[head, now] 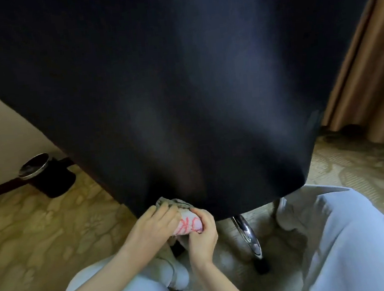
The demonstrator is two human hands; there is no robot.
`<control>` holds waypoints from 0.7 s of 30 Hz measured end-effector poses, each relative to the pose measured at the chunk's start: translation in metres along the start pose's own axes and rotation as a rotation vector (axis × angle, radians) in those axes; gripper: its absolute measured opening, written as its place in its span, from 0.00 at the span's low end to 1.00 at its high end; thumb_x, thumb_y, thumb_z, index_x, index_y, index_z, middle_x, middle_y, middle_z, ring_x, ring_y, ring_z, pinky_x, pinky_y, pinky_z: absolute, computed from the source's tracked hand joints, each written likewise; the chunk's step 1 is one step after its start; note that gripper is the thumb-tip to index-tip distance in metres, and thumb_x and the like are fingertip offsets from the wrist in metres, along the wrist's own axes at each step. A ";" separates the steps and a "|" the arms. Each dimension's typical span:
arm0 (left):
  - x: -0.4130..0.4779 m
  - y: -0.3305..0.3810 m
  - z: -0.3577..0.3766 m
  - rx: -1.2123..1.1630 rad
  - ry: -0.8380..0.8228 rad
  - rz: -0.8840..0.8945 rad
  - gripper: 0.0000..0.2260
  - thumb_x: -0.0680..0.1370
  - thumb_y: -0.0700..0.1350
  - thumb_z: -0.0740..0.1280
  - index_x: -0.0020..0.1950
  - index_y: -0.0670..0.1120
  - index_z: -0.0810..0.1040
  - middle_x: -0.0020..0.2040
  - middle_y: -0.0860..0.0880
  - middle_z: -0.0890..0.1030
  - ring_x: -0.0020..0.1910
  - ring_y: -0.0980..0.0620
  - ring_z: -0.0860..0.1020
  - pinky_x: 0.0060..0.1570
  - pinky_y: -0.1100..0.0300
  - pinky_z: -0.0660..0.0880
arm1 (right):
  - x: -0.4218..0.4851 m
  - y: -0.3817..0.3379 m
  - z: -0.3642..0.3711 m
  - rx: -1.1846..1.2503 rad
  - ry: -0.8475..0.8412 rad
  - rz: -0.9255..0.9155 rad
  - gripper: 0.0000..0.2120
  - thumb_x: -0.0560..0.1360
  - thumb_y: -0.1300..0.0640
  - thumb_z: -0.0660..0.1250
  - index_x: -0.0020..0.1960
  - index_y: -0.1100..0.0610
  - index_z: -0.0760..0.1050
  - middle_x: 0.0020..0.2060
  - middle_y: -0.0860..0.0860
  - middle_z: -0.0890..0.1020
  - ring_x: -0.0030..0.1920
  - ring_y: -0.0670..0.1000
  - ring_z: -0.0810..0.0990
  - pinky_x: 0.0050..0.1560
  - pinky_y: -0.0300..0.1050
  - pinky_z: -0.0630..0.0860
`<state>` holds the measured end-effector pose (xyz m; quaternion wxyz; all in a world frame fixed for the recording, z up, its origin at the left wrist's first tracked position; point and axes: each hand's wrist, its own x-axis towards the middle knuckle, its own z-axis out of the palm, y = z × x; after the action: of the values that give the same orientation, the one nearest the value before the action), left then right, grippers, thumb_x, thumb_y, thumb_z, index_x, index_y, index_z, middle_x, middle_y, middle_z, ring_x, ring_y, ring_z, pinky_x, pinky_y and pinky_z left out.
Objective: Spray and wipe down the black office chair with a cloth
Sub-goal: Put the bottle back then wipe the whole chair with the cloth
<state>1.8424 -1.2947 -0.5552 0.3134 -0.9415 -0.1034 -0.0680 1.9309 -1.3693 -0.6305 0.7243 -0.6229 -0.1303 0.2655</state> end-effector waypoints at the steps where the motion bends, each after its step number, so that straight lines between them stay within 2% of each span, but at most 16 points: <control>1: 0.006 0.000 -0.006 -0.036 0.039 -0.020 0.13 0.73 0.39 0.58 0.56 0.44 0.74 0.52 0.46 0.80 0.51 0.46 0.75 0.49 0.55 0.71 | 0.005 -0.011 -0.007 -0.028 -0.014 -0.050 0.28 0.66 0.75 0.60 0.47 0.44 0.80 0.50 0.44 0.79 0.53 0.48 0.79 0.51 0.54 0.79; 3: 0.029 0.002 -0.024 -0.098 0.134 -0.054 0.14 0.73 0.38 0.59 0.57 0.43 0.76 0.52 0.46 0.80 0.50 0.46 0.77 0.48 0.54 0.74 | 0.018 -0.042 -0.029 -0.083 0.000 -0.201 0.30 0.62 0.77 0.60 0.48 0.45 0.80 0.50 0.45 0.80 0.52 0.47 0.79 0.52 0.52 0.79; 6: 0.079 0.005 -0.063 -0.142 0.317 -0.110 0.14 0.74 0.38 0.60 0.57 0.44 0.79 0.53 0.46 0.80 0.51 0.46 0.78 0.49 0.54 0.74 | 0.041 -0.104 -0.065 -0.138 0.079 -0.449 0.29 0.62 0.78 0.62 0.48 0.47 0.80 0.52 0.48 0.80 0.55 0.44 0.77 0.56 0.41 0.74; 10: 0.139 -0.001 -0.124 -0.131 0.581 -0.159 0.12 0.77 0.36 0.62 0.57 0.44 0.80 0.52 0.47 0.81 0.50 0.47 0.79 0.47 0.55 0.74 | 0.064 -0.193 -0.100 -0.190 0.178 -0.796 0.23 0.61 0.74 0.61 0.52 0.60 0.81 0.54 0.56 0.79 0.57 0.48 0.76 0.60 0.36 0.69; 13: 0.170 -0.020 -0.169 -0.078 0.786 -0.220 0.11 0.77 0.36 0.64 0.55 0.45 0.82 0.51 0.48 0.82 0.49 0.47 0.80 0.44 0.55 0.76 | 0.074 -0.261 -0.111 -0.213 0.206 -1.076 0.21 0.62 0.71 0.61 0.53 0.64 0.80 0.53 0.60 0.79 0.57 0.53 0.77 0.60 0.40 0.70; 16: 0.191 -0.034 -0.191 -0.072 0.877 -0.283 0.10 0.77 0.36 0.65 0.54 0.46 0.82 0.52 0.48 0.83 0.49 0.46 0.81 0.44 0.55 0.77 | 0.088 -0.300 -0.118 -0.310 0.235 -1.228 0.19 0.65 0.70 0.64 0.55 0.63 0.80 0.54 0.60 0.79 0.58 0.55 0.77 0.60 0.47 0.73; 19: 0.195 -0.026 -0.177 -0.069 0.909 -0.289 0.11 0.77 0.34 0.64 0.53 0.46 0.83 0.51 0.48 0.83 0.48 0.46 0.81 0.44 0.55 0.77 | 0.104 -0.286 -0.127 -0.432 0.247 -1.291 0.18 0.68 0.73 0.66 0.55 0.62 0.81 0.56 0.59 0.78 0.59 0.57 0.76 0.59 0.57 0.73; 21: 0.190 -0.008 -0.149 -0.097 0.884 -0.267 0.12 0.78 0.34 0.62 0.55 0.45 0.82 0.52 0.47 0.82 0.49 0.45 0.79 0.45 0.54 0.77 | 0.112 -0.252 -0.135 -0.504 0.239 -1.295 0.18 0.69 0.74 0.64 0.54 0.62 0.81 0.56 0.60 0.78 0.58 0.59 0.76 0.60 0.56 0.72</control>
<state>2.0151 -1.3500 -0.3957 0.2714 -0.8142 -0.0767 -0.5075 2.1498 -1.4418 -0.4274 0.5796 -0.5937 -0.4521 -0.3273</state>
